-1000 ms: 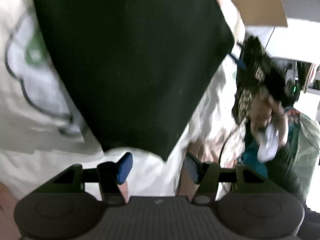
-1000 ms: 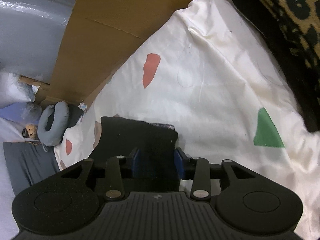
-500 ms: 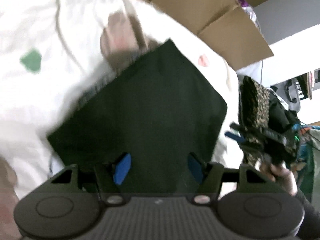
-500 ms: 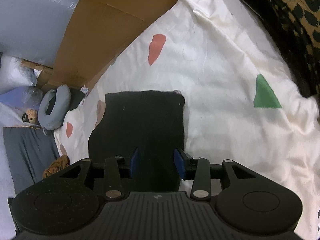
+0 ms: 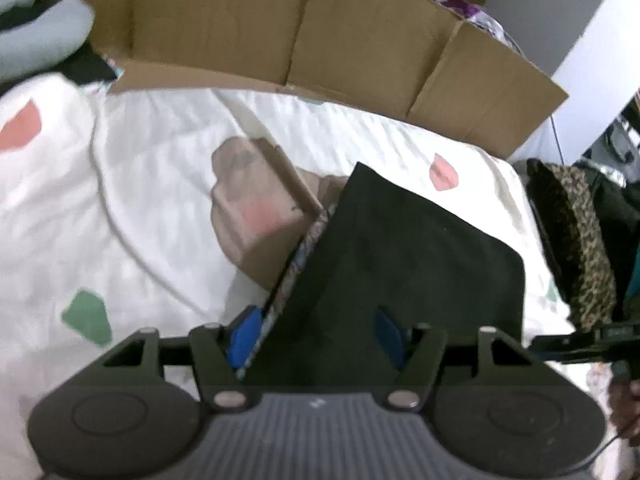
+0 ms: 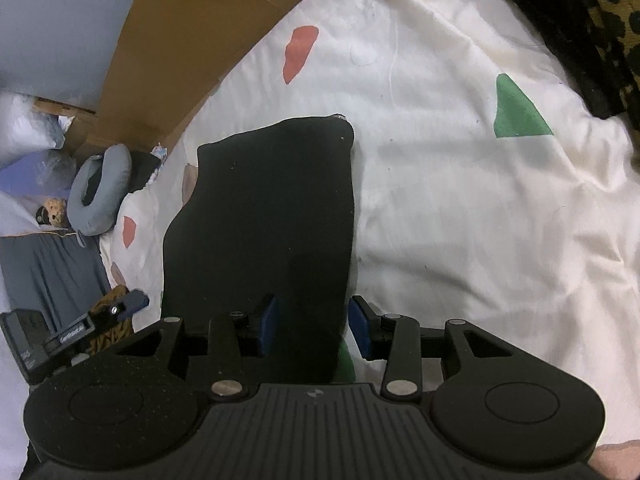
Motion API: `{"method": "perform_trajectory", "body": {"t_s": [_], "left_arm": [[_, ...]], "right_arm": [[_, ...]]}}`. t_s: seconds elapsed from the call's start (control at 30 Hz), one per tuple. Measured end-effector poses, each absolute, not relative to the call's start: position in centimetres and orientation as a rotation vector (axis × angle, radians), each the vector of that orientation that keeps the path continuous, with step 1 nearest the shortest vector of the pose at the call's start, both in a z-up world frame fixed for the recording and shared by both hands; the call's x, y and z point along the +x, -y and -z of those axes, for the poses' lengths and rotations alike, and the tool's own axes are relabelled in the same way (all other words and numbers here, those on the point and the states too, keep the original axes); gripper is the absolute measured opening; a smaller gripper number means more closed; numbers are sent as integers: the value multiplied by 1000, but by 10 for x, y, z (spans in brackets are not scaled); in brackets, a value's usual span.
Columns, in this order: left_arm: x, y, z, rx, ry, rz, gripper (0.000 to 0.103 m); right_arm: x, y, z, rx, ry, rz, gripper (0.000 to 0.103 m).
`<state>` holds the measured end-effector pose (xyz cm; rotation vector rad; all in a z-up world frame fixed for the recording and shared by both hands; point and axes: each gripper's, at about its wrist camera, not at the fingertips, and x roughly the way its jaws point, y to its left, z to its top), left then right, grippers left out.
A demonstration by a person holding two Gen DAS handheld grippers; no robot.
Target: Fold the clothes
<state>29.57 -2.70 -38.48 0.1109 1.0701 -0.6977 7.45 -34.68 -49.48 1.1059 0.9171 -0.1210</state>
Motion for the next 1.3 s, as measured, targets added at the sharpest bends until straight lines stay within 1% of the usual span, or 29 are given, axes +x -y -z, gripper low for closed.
{"method": "perform_trajectory", "body": {"t_s": [0.03,0.07,0.1,0.37,0.47,0.5,0.63,0.7,0.8,1.07,1.3], "left_arm": [[298,28,386,113,-1067,699,59],[300,28,387,110,-1066,701,52],[302,31,389,110,-1065,703,48],[312,47,399,163,-1034,745,45],[315,50,403,174,-1037,752,42],[315,50,404,176,-1040,751,38],[317,50,408,186,-1046,753,26],[316,48,405,202,-1030,763,13],[313,47,397,233,-1001,761,4],[308,48,392,290,-976,746,3],[306,51,392,301,-961,760,14]], "right_arm": [[75,347,495,1111,-917,121,43],[75,347,496,1116,-916,122,43],[76,347,496,1119,-915,121,43],[79,344,498,1114,-923,114,43],[79,342,502,1118,-933,117,43],[80,342,503,1118,-937,117,43],[81,338,505,1115,-946,117,43],[82,337,506,1113,-951,117,43],[82,335,506,1110,-948,116,43],[81,331,507,1111,-947,115,43],[81,331,510,1110,-955,111,43]]}}
